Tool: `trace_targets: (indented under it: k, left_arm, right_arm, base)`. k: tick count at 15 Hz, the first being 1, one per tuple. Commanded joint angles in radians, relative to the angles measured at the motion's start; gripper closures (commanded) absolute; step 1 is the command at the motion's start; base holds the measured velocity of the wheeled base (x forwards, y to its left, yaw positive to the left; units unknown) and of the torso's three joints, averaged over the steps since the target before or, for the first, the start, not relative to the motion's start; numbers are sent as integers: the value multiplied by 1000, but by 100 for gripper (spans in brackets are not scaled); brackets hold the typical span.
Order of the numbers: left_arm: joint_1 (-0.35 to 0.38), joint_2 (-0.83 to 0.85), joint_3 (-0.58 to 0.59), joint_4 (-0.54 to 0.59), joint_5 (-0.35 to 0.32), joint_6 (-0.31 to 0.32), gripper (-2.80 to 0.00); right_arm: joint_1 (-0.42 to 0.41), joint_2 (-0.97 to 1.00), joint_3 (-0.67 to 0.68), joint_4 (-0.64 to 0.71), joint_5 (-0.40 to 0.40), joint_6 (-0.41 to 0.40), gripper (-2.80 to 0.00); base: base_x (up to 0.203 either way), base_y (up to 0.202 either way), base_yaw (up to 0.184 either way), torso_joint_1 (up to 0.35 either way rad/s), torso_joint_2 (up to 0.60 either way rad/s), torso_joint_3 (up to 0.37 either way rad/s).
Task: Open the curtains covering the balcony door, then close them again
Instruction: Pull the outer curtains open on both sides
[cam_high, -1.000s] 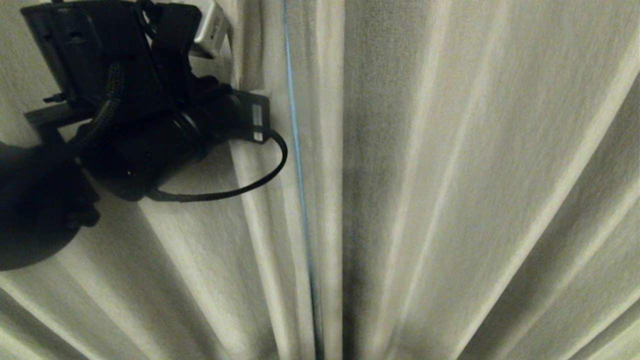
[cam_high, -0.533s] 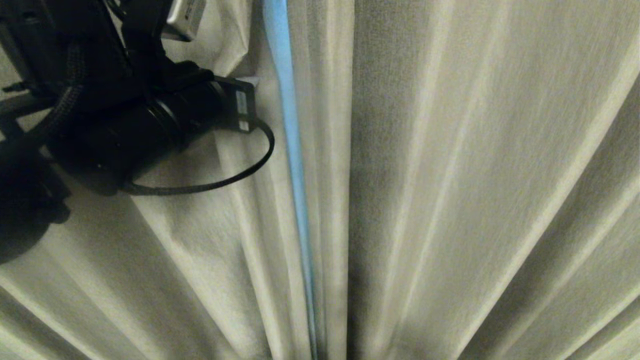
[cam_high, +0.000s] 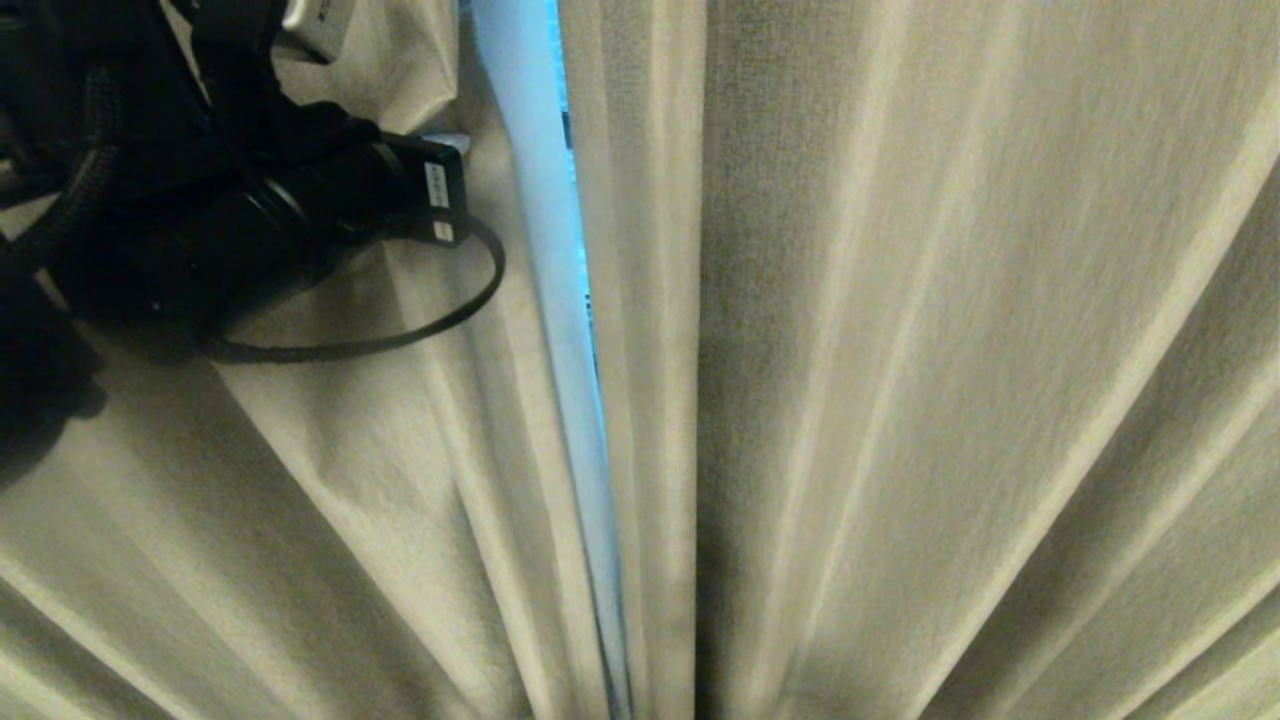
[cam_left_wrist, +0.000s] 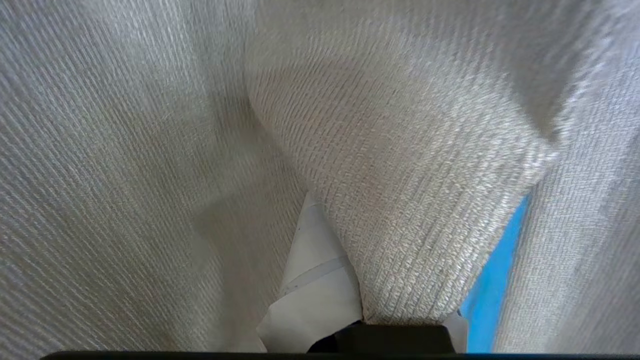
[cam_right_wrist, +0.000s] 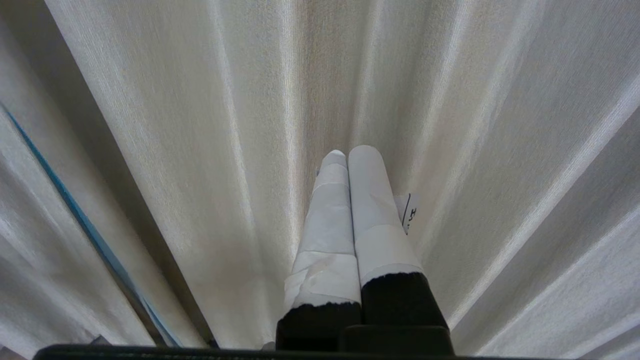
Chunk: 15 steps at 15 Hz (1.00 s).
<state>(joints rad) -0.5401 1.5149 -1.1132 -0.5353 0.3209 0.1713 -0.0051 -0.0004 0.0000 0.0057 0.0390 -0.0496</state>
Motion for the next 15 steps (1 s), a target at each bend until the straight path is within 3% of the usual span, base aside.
trace_targets:
  k: [1, 7, 12, 15]
  left_arm:
    - [8, 5, 1, 2, 1, 1, 0]
    - [131, -54, 1, -5, -5, -12, 0]
    - [244, -78, 9, -3, -18, -122, 0]
    - [355, -84, 11, 0, -93, -178, 0]
  right_arm:
    - [1, 0, 0, 0, 1, -1, 0]
    - [0, 0, 0, 0, 1, -1, 0]
    - [-1, 0, 0, 0, 1, -1, 0]
    - [1, 0, 0, 0, 1, -1, 0]
  base:
    - [0, 0, 0, 0, 0, 0]
    - [0, 0, 0, 0, 0, 0]
    - [0, 0, 0, 0, 0, 0]
    - [0, 0, 0, 0, 0, 0]
